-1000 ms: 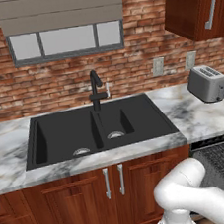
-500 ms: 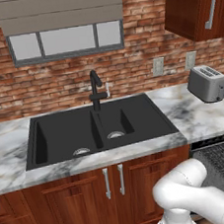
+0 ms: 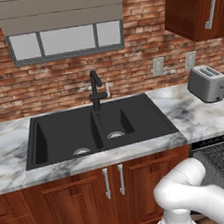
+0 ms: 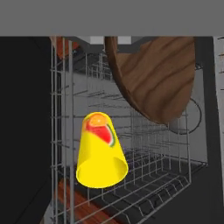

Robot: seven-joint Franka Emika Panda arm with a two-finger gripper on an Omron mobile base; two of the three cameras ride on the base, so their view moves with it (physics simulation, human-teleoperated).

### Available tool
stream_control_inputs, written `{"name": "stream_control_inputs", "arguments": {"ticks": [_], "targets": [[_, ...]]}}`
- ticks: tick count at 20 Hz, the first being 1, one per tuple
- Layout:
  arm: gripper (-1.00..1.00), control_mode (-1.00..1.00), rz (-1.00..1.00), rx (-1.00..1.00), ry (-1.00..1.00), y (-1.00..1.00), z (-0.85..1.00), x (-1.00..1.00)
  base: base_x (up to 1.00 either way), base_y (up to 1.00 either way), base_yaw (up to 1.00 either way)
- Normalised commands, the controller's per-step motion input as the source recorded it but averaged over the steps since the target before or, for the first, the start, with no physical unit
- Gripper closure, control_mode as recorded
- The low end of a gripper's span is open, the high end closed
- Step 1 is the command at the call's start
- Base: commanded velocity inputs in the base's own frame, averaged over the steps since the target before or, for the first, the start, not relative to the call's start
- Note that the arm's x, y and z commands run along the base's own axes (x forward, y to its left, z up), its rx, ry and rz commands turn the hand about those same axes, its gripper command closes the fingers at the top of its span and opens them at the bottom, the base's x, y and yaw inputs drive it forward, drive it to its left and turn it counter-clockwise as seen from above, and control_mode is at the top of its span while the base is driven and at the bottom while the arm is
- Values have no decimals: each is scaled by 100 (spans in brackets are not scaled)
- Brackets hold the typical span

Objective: Pick up the cup and bowl from the counter, place them in the dishwasher, and close the dishwasher door.

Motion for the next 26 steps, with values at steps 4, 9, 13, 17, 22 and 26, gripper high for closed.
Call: {"name": "stream_control_inputs", "arguments": {"ticks": [4, 9, 13, 17, 22, 26], "targets": [[100, -100, 0, 0, 10, 3, -46, 36, 0, 0, 0], [100, -100, 0, 0, 10, 0, -43, 38, 0, 0, 0], [100, -100, 0, 0, 10, 0, -44, 40, 0, 0, 0], [100, -100, 0, 0, 9, 0, -47, 28, 0, 0, 0], [100, -100, 0, 0, 6, 0, -51, 12, 0, 0, 0], [100, -100, 1, 0, 4, 0, -54, 13, 0, 0, 0]]}}
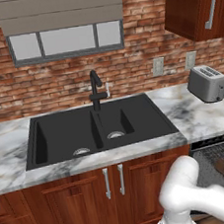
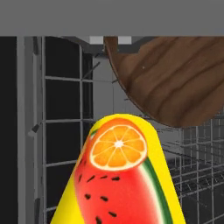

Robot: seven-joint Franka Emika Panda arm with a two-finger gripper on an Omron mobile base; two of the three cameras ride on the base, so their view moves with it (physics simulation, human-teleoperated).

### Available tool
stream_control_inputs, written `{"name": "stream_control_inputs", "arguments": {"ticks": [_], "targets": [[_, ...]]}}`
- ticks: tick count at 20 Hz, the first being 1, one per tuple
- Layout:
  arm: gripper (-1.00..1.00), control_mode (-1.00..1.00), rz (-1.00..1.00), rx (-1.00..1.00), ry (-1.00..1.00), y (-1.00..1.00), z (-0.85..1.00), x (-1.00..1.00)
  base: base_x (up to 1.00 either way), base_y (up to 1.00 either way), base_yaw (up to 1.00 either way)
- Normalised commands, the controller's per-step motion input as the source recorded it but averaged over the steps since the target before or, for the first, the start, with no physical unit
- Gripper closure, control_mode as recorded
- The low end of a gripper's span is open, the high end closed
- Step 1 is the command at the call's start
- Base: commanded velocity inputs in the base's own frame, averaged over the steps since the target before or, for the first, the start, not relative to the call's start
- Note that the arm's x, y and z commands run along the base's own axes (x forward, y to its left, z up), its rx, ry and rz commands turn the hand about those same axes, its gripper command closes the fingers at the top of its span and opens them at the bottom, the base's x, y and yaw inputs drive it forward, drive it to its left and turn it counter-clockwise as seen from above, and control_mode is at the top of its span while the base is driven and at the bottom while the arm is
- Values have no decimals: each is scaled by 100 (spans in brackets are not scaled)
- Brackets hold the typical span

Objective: Pick up the cup and bowl from the counter, place them in the dishwasher, and close the dishwasher door.

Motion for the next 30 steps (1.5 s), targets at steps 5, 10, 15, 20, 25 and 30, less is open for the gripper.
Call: {"name": "stream_control_inputs", "arguments": {"ticks": [5, 10, 15, 20, 25, 30], "targets": [[100, -100, 1, 0, 1, 0, -45, 16, 0, 0, 0], [100, -100, 2, 0, 1, 0, -44, 19, 0, 0, 0], [-100, -100, 1, 0, 0, 0, -17, 3, 0, 0, 0], [-100, -100, 0, 0, -5, -9, 0, -47, 0, 0, 0], [-100, -100, 0, 0, -12, -22, 4, -58, 0, 0, 0], [-100, -100, 0, 0, -10, -11, 17, -13, 0, 0, 0]]}}
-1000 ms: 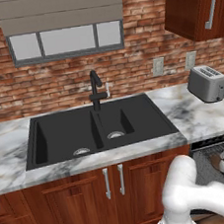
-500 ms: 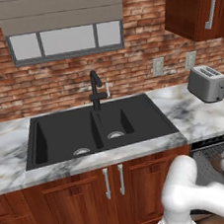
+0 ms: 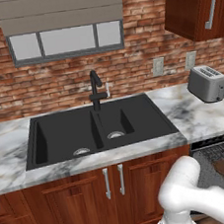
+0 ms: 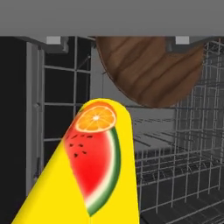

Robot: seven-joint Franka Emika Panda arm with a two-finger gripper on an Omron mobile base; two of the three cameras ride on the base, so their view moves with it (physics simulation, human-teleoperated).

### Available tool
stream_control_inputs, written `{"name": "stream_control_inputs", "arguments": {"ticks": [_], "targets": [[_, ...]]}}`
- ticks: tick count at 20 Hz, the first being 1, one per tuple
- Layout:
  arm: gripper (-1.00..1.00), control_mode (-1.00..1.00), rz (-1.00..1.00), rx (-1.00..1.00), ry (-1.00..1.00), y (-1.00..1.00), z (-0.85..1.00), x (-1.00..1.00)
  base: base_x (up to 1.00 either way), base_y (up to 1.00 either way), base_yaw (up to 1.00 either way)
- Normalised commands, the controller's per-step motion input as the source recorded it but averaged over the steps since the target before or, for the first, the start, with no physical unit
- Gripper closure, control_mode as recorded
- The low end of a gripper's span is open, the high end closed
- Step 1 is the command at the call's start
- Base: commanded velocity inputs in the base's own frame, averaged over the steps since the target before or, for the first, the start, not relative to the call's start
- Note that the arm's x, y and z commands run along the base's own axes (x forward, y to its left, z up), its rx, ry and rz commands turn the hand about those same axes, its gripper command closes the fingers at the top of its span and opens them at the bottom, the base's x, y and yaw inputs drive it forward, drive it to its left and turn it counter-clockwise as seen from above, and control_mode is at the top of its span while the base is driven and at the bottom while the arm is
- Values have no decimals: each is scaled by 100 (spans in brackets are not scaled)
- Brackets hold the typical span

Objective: Pick up the cup and bowl from the counter, place them in the dishwasher, and close the dishwasher door.

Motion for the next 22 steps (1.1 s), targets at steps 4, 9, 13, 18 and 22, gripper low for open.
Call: {"name": "stream_control_inputs", "arguments": {"ticks": [4, 9, 13, 18, 22], "targets": [[-100, -100, 0, 0, -4, 0, 21, 0, 0, 0, 0], [-100, -100, 0, -1, 0, 16, 21, 0, 0, 0, 0], [-100, -100, 0, -1, 0, 25, 16, 0, 0, 0, 0], [-100, -100, 0, 0, 0, 22, 10, 0, 0, 0, 0], [-100, -100, 0, 0, 0, 21, 7, 0, 0, 0, 0]]}}
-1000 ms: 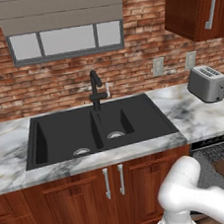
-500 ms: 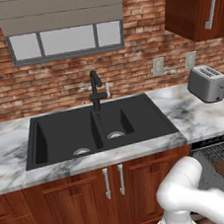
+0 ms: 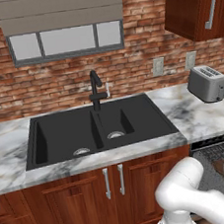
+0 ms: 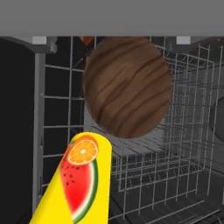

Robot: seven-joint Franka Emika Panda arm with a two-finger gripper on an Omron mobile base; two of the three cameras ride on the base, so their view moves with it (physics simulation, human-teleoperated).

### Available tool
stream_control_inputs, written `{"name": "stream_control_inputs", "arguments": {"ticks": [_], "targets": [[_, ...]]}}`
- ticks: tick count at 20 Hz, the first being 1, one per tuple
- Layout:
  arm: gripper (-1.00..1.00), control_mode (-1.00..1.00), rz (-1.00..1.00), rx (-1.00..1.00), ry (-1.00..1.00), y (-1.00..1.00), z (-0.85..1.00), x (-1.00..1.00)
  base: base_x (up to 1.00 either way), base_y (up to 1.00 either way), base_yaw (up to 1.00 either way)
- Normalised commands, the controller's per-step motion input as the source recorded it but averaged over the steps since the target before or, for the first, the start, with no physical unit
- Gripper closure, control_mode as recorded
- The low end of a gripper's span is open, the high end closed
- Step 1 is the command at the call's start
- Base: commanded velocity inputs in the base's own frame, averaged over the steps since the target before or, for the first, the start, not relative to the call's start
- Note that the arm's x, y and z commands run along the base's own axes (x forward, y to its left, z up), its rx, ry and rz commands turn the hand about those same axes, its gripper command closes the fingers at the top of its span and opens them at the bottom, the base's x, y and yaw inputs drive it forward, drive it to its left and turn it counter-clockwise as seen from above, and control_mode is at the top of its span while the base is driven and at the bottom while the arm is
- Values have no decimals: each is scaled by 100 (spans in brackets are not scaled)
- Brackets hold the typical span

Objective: Pick up the cup and bowl from the counter, place them in the dishwasher, and close the dishwasher door.

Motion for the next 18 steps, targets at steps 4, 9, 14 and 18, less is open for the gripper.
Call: {"name": "stream_control_inputs", "arguments": {"ticks": [4, 9, 14, 18], "targets": [[-100, -100, 0, 0, 0, 15, 11, 0, 0, 0, 0], [-100, -100, 0, 0, 0, 15, 11, 0, 0, 0, 0], [-100, -100, 0, 0, 0, 15, 10, 0, 0, 0, 0], [-100, -100, 0, 0, 0, 9, 6, 0, 0, 0, 0]]}}
